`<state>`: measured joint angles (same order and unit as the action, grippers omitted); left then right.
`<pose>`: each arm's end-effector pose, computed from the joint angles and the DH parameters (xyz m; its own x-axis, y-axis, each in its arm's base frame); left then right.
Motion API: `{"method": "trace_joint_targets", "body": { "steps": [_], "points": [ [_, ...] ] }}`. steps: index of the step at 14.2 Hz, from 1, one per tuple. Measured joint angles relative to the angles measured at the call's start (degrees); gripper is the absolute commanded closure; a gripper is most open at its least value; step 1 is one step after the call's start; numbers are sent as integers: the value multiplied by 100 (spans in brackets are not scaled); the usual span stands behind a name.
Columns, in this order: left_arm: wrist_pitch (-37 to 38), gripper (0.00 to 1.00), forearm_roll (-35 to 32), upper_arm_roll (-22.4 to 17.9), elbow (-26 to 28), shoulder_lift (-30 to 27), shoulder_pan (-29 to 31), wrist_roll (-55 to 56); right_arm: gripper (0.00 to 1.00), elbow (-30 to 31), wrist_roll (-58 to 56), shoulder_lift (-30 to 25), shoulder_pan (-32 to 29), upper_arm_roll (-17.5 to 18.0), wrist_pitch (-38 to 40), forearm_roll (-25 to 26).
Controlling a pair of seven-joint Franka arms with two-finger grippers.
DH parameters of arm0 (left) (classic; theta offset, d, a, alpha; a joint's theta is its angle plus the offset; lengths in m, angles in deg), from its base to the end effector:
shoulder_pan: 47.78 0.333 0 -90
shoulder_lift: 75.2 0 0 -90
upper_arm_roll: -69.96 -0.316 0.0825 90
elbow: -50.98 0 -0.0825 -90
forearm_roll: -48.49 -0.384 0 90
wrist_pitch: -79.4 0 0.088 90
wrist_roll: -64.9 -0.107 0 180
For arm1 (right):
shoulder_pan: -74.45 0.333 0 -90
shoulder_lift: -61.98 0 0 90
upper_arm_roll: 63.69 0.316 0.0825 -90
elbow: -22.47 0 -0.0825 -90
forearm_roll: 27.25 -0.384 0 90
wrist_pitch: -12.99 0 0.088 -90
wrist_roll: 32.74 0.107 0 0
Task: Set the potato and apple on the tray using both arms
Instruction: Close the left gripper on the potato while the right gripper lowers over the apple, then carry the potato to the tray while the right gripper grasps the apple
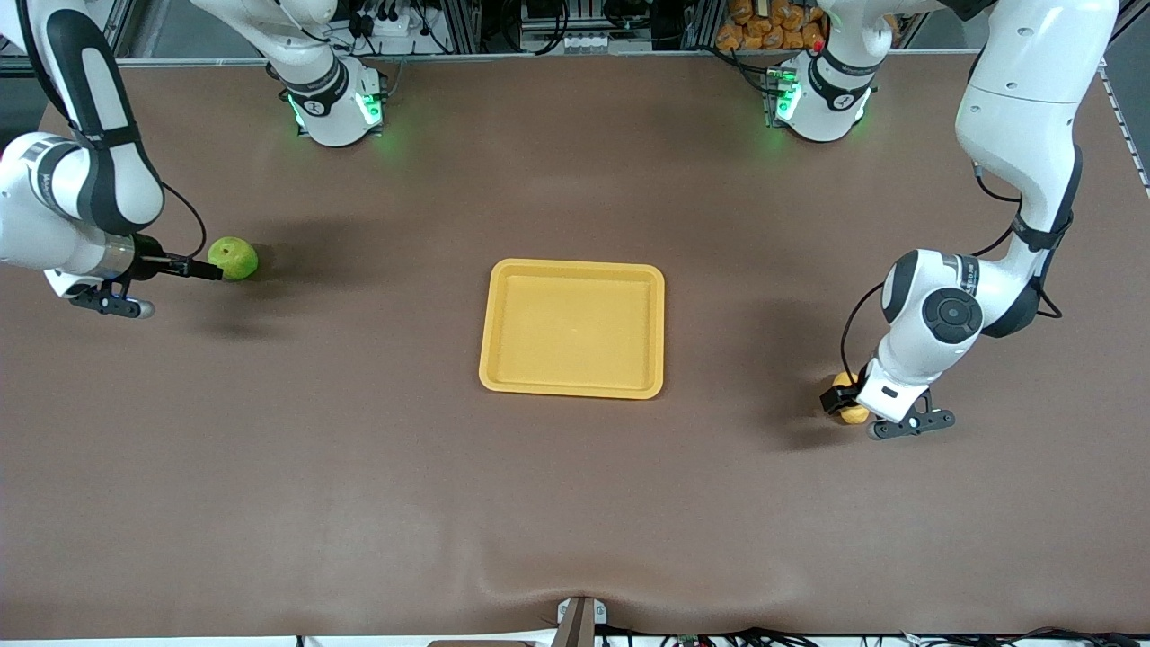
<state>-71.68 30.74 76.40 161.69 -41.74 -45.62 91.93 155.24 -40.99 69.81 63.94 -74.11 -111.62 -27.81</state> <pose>0.6325 -0.0519 0.1944 0.9760 0.1506 0.1570 0.1609 -0.9855 -0.0546 0.4552 -0.1746 0.2644 0.9374 -0.2162 -0.2729 -0.2305 -0.9728 -0.0210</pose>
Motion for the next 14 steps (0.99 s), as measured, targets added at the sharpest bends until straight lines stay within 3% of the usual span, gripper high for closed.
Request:
{"method": "trace_joint_targets", "body": {
  "steps": [2,3,5,7,14],
  "points": [
    [1,0,0,0,22,14,2,0,0,177,-2,1,0,0,-228,0],
    [1,12,0,0,44,15,2,1,0,239,-2,3,0,0,-268,0],
    [1,72,0,0,59,15,2,18,0,329,-3,4,0,-3,-283,33],
    [0,100,0,0,59,14,2,39,0,419,-3,5,0,-17,-283,181],
    [-65,100,0,35,-141,-8,-13,186,0,586,-3,87,-41,-46,-367,304]
  ]
}}
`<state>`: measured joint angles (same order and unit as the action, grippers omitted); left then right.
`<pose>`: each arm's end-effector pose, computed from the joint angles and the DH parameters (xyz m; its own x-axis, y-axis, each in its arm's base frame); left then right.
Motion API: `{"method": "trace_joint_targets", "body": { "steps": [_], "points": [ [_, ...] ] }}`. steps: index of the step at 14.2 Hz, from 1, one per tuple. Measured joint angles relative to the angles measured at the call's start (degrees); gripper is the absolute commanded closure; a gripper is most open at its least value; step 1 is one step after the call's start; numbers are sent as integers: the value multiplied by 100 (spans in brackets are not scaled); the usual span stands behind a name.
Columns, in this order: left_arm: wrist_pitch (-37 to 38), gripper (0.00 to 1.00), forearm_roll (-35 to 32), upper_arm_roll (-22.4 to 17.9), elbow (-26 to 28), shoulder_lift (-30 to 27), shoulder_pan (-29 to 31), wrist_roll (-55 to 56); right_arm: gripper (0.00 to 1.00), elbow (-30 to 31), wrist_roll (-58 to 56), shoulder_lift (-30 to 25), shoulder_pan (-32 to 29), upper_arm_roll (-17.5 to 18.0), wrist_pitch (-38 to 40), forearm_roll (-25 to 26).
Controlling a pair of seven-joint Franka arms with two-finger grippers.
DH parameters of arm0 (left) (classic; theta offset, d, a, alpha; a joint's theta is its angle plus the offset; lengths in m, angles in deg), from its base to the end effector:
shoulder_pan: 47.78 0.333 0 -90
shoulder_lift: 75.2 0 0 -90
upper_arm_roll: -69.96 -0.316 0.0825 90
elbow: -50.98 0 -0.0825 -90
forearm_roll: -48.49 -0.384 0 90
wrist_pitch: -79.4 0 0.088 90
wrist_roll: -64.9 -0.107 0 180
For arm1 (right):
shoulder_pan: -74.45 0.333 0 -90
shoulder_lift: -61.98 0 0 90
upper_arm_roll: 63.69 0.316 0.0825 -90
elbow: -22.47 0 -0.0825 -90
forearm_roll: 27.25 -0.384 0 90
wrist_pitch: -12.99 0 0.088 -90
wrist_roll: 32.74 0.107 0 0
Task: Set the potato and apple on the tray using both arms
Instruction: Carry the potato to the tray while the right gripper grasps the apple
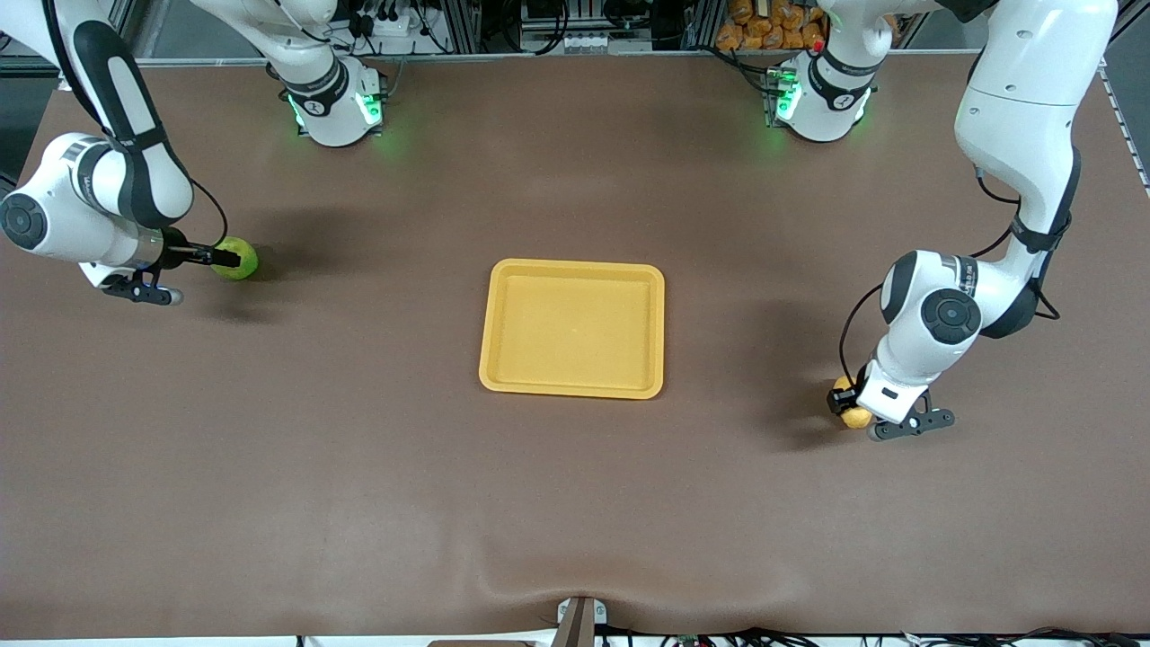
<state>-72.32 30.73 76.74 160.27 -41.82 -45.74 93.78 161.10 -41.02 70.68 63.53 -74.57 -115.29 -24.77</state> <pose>0.6420 -0.0572 0.2064 0.9651 0.1770 0.1928 0.1870 -0.9817 -0.0347 0.4209 -0.1720 0.2256 0.9242 -0.1940 -0.3289 -0.2039 -0.9790 0.0047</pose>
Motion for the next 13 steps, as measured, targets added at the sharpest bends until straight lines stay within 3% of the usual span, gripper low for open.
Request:
{"method": "trace_joint_targets", "body": {
  "steps": [3,6,7,8,9,12,13],
  "points": [
    [137,100,-6,45,-343,-26,-45,0,0,145,0,86,-2,0,-357,2],
    [1196,100,-15,105,-962,-37,-294,0,0,410,0,208,-8,0,-944,4],
    [1559,100,-15,108,-1189,-43,-403,4,6,451,0,252,-13,-1,-1019,4],
    [1819,100,-15,109,-1357,-58,-482,10,34,475,0,285,-16,-1,-1044,4],
    [1984,100,-15,129,-1453,-82,-521,11,50,490,0,308,-17,-1,-1045,4],
    [2396,100,-15,579,-1505,-194,-521,71,73,489,0,313,-19,0,-1005,5],
    [2542,100,-15,801,-1507,-250,-532,215,89,492,0,320,-19,0,-948,5]
  ]
}}
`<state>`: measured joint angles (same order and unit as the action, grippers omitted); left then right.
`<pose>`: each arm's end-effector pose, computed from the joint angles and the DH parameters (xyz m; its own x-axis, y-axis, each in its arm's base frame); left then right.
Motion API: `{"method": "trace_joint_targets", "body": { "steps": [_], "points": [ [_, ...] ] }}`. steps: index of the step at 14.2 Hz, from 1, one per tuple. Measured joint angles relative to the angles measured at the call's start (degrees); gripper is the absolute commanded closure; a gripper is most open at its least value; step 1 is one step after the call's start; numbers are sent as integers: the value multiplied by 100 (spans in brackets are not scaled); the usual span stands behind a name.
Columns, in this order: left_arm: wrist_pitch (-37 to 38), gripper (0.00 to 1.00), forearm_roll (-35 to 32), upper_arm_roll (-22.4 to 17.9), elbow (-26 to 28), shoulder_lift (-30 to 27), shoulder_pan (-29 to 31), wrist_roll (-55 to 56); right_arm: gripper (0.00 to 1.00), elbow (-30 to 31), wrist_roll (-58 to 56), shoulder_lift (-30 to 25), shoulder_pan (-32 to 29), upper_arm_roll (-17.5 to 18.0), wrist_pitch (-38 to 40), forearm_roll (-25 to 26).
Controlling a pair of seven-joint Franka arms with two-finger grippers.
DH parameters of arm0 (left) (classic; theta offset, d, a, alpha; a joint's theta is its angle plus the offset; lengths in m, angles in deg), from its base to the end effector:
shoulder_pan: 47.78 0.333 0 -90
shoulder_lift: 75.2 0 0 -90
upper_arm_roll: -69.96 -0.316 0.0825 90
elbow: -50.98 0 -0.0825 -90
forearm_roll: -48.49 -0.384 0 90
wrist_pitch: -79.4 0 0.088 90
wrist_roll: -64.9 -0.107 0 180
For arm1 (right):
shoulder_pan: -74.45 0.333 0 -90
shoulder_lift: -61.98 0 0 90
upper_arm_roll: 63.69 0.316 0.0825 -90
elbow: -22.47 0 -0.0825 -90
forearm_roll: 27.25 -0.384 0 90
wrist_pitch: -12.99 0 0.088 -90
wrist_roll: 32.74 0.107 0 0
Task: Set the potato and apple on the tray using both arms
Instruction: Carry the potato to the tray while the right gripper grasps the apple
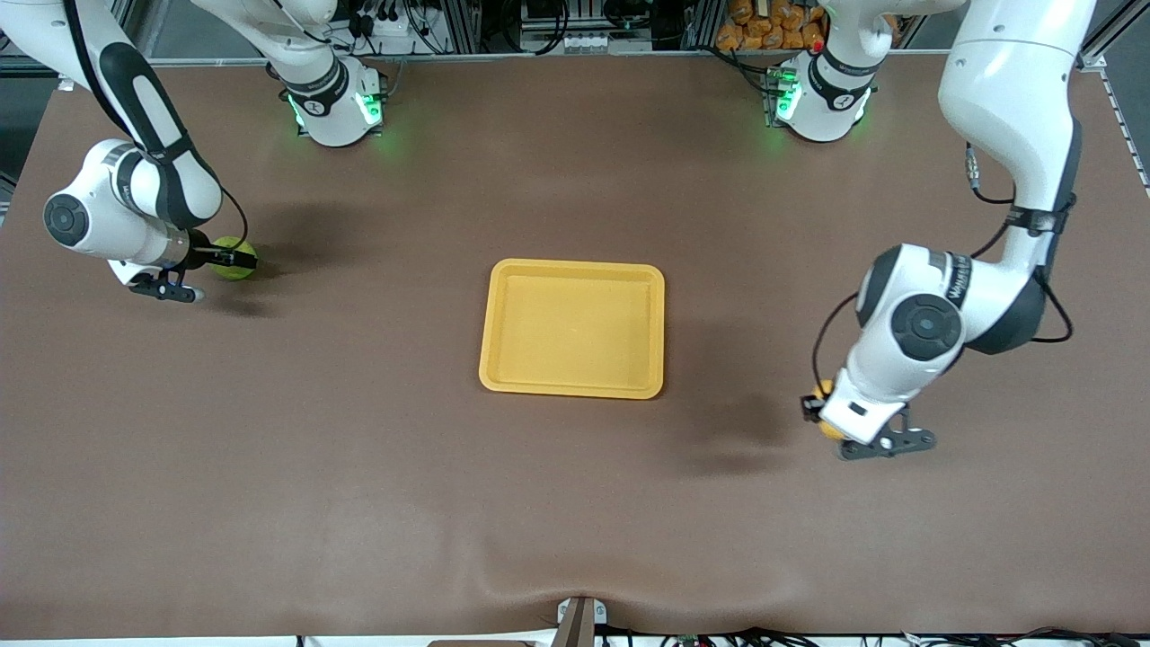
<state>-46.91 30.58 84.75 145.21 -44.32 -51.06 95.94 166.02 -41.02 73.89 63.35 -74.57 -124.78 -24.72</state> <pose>0.6616 -0.1820 0.3136 0.9922 0.0790 0.0962 0.0878 -0.9920 -0.0907 0.3993 -0.1659 0.1831 0.9316 -0.1947 -0.3069 -0.2004 -0.9796 0.0133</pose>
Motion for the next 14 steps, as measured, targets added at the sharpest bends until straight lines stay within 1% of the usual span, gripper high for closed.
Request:
{"method": "trace_joint_targets", "body": {
  "steps": [1,2,4,5,7,10,12,14],
  "points": [
    [106,100,0,213,0,-55,-15,220,97,-6,0,-2,0,0,125,0],
    [163,100,0,413,-1,-95,-29,463,100,-10,0,-1,0,1,282,0],
    [230,100,0,707,0,-119,-132,920,100,-35,0,-2,0,8,490,0],
    [288,100,0,763,3,-118,-279,1131,100,-85,0,-4,0,12,641,0],
    [373,100,-5,764,7,-110,-706,1607,100,-243,0,-12,0,15,990,0],
    [547,100,-168,754,9,-45,-1274,1987,100,-385,0,-61,1,27,1131,0],
    [618,100,-525,748,9,86,-1624,2275,100,-394,0,-93,19,61,1209,-10],
    [619,100,-1024,733,-20,312,-1980,2770,100,-454,0,-125,114,95,1469,-90]
  ]
}}
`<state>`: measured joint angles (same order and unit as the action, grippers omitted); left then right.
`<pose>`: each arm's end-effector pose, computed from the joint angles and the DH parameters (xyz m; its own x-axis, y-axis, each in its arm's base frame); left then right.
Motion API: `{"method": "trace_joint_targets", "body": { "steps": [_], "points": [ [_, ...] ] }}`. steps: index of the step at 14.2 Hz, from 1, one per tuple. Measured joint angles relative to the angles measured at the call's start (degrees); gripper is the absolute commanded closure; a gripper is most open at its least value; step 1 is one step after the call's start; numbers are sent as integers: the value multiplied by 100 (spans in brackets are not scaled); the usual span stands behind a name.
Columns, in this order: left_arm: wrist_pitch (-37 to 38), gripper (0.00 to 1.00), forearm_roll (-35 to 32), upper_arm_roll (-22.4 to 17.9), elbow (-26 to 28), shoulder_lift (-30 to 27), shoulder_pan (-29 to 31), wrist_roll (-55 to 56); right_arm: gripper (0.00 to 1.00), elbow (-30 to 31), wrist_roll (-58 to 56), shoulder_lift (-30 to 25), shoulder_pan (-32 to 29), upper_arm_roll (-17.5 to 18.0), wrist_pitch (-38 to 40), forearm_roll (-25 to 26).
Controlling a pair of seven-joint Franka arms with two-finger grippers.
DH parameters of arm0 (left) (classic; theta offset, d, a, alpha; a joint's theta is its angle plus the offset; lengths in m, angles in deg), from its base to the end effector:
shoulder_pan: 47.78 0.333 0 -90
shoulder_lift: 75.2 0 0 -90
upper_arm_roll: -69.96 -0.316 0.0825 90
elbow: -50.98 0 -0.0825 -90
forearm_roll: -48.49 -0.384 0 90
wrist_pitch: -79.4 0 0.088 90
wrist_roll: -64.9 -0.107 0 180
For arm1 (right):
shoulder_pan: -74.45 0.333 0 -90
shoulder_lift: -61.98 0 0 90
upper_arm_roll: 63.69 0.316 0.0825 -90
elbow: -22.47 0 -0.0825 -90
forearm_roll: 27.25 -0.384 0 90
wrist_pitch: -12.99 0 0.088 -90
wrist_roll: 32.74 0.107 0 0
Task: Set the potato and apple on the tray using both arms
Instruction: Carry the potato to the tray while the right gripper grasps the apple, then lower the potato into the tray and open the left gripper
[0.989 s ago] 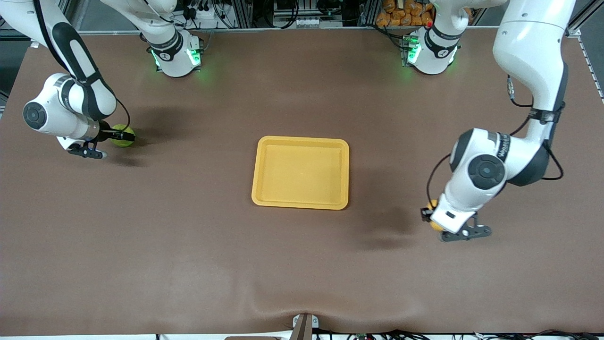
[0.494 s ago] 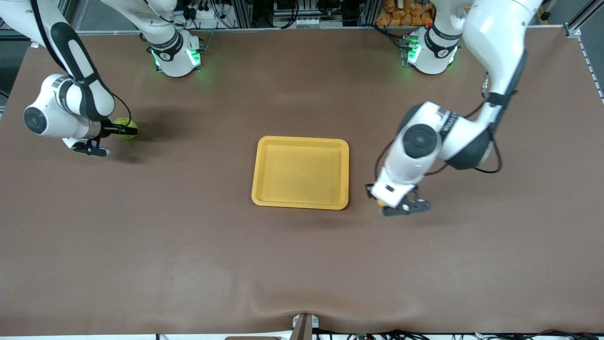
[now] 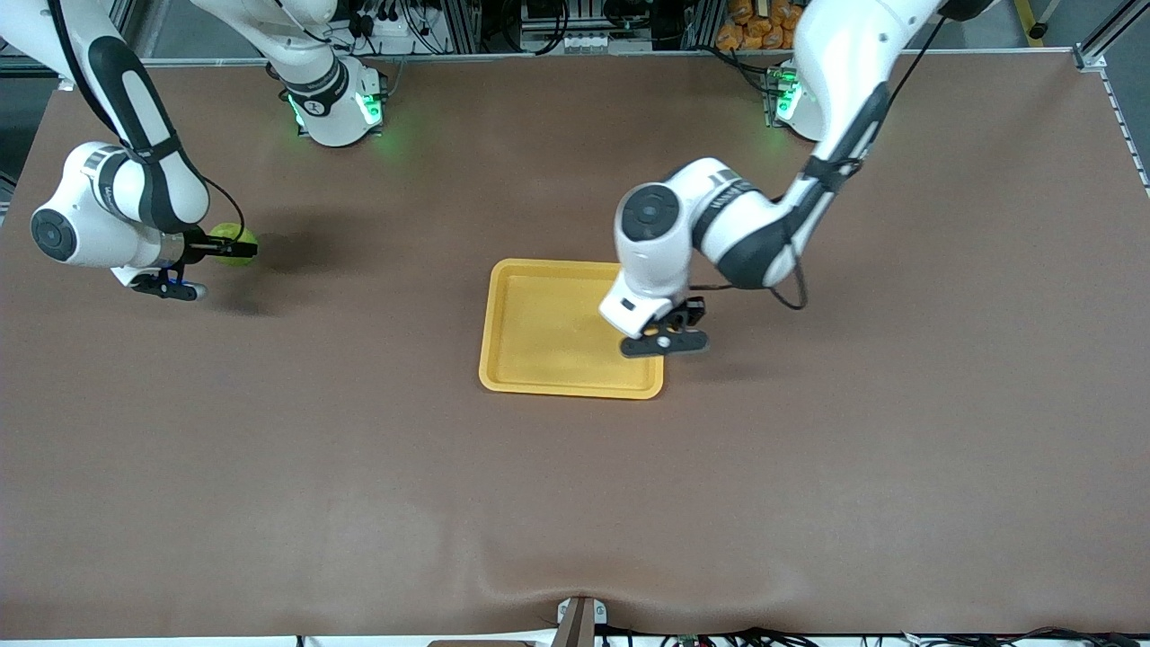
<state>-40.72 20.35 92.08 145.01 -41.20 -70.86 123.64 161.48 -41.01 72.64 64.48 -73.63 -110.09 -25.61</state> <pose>0.5134 -0.4405 0.2835 0.9940 0.0104 0.1093 0.0301 -0.9831 -0.1807 0.4084 -0.1522 0.2047 0.8795 -0.1616 -0.4476 -0.1896 -0.9817 -0.0181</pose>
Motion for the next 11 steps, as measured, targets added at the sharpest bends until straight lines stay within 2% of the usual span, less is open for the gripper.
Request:
{"method": "trace_joint_targets", "body": {
  "steps": [4,9,10,11],
  "points": [
    [244,100,-664,-61,-249,565,-550,664,100,-160,15,-156,533,45,615,-709],
    [333,100,-738,-492,-351,897,-1036,767,100,-319,866,-334,1237,73,959,-857],
    [334,97,-740,-533,-356,957,-1078,774,100,-333,1121,-375,1389,101,988,-864],
    [334,50,-740,-550,-361,1013,-1096,786,100,-342,1332,-412,1491,167,998,-908]
  ]
}}
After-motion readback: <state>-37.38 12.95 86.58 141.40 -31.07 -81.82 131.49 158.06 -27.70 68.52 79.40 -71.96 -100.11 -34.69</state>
